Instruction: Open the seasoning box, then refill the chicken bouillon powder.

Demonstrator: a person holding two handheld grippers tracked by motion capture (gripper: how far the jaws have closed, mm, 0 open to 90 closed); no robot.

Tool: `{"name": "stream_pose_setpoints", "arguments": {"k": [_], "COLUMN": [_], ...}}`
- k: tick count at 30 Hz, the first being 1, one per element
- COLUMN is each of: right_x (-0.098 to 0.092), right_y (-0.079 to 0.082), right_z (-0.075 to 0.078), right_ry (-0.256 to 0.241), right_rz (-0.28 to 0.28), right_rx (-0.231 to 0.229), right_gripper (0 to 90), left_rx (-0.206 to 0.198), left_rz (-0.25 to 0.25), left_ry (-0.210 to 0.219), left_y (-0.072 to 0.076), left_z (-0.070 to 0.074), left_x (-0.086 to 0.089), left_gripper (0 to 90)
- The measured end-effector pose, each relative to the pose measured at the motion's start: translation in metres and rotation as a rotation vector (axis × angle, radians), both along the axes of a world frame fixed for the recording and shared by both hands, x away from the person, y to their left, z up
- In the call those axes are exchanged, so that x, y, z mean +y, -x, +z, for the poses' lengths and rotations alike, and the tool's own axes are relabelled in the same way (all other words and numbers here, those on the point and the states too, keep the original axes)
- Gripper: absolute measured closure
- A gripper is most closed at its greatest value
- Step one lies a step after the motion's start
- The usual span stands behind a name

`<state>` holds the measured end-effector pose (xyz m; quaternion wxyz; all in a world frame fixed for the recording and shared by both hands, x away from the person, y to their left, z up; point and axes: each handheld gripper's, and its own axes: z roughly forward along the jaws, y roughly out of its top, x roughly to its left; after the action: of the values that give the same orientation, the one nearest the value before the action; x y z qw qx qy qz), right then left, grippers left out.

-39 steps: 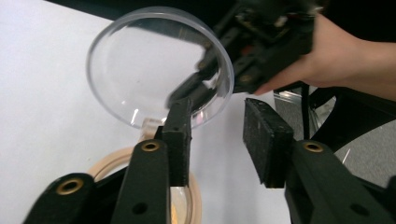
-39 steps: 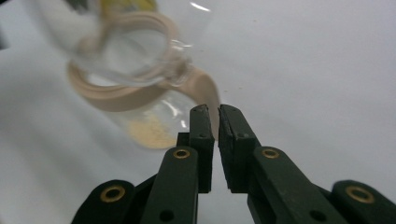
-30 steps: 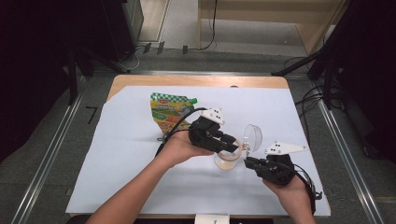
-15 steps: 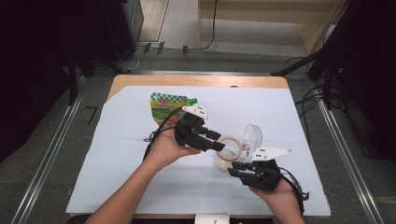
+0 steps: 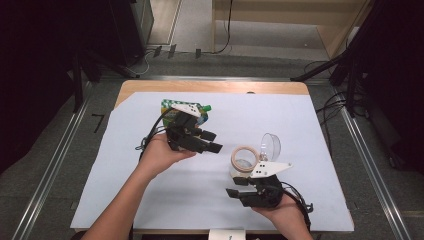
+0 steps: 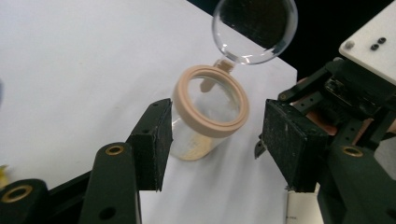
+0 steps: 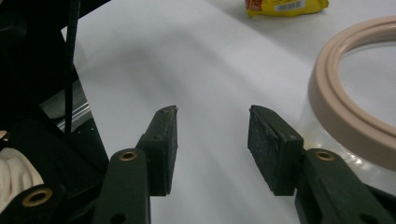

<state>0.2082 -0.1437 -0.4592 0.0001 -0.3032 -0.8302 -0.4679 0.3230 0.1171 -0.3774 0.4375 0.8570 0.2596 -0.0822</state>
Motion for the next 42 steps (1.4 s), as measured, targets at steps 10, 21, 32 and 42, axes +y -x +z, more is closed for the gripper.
{"name": "stream_pose_setpoints", "arguments": {"k": [10,21,32,42], "right_x": [0.010,0.018,0.018,0.025], "right_y": [-0.002,0.000,-0.001,0.001], "right_z": [-0.003,-0.007,-0.008,-0.010], "right_ry": [0.018,0.043,0.051,0.053], "right_rz": [0.020,0.054,0.060,0.078], "right_rx": [0.002,0.005,0.004,0.002], "right_gripper": [45.1,44.7,45.9,45.7], "left_rx": [-0.022,-0.048,-0.064,-0.044], "left_rz": [0.062,0.114,0.224,0.291], "left_ry": [-0.005,-0.002,-0.023,-0.038], "left_y": [-0.008,-0.013,-0.020,-0.032], "left_z": [0.007,0.015,0.015,-0.002], "left_x": [0.035,0.072,0.119,0.141], "left_gripper": [42.9,40.7,40.0,38.6]}}
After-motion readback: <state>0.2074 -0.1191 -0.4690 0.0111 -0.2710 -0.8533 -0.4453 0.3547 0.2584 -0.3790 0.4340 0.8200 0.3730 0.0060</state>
